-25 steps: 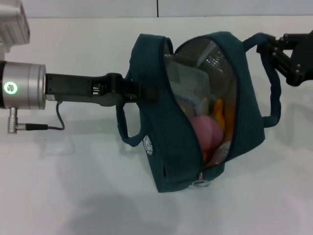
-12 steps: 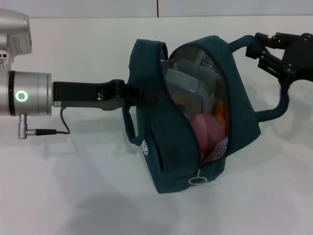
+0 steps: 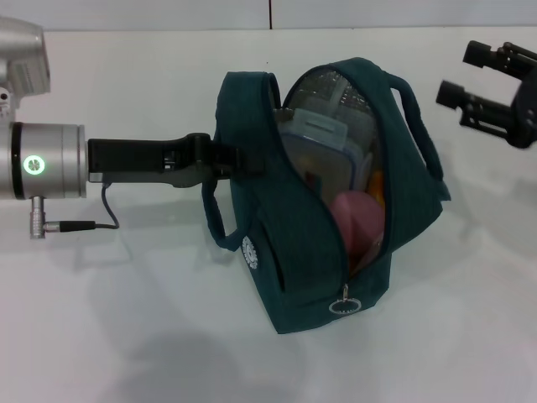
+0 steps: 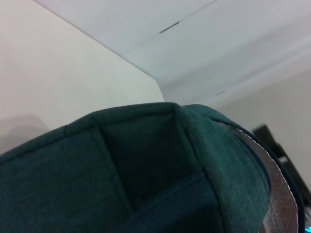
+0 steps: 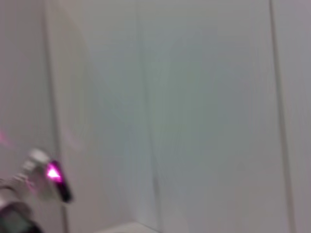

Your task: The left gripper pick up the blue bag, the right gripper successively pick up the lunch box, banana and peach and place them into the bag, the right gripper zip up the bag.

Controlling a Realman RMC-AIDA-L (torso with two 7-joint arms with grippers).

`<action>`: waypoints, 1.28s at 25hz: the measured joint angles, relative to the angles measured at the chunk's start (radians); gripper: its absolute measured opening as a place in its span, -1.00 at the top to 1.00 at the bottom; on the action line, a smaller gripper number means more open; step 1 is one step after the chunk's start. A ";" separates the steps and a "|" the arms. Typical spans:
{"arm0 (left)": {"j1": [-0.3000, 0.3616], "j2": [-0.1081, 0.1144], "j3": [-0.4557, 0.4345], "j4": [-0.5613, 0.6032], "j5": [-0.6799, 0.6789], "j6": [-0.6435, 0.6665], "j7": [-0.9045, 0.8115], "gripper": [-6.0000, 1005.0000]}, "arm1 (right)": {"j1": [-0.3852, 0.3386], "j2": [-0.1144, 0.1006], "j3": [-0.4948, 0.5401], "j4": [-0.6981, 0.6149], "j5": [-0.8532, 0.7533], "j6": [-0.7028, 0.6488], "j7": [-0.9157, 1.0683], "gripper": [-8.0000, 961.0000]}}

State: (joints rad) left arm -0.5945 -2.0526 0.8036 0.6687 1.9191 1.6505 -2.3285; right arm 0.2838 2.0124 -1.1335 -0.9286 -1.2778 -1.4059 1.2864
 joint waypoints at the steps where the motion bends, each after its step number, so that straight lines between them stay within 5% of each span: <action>1: 0.000 -0.001 -0.001 0.000 -0.002 0.000 0.000 0.88 | 0.000 0.000 0.010 0.005 0.000 -0.038 -0.010 -0.09; 9: 0.001 0.000 -0.001 -0.001 -0.003 -0.007 0.000 0.88 | -0.009 0.000 0.009 0.152 -0.078 -0.421 -0.250 -0.79; 13: 0.002 0.000 -0.001 -0.001 -0.003 -0.008 0.000 0.88 | -0.009 0.000 0.003 0.208 -0.215 -0.481 -0.317 -0.78; 19: 0.002 -0.002 -0.001 -0.002 -0.003 -0.008 -0.001 0.88 | 0.006 0.000 0.000 0.293 -0.361 -0.408 -0.317 -0.77; 32: -0.006 -0.002 -0.001 -0.002 -0.001 -0.008 0.000 0.88 | 0.110 0.015 -0.061 0.473 -0.336 -0.215 -0.337 -0.72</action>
State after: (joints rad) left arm -0.6004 -2.0550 0.8022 0.6672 1.9178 1.6427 -2.3285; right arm 0.3935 2.0270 -1.1941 -0.4558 -1.6143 -1.6207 0.9495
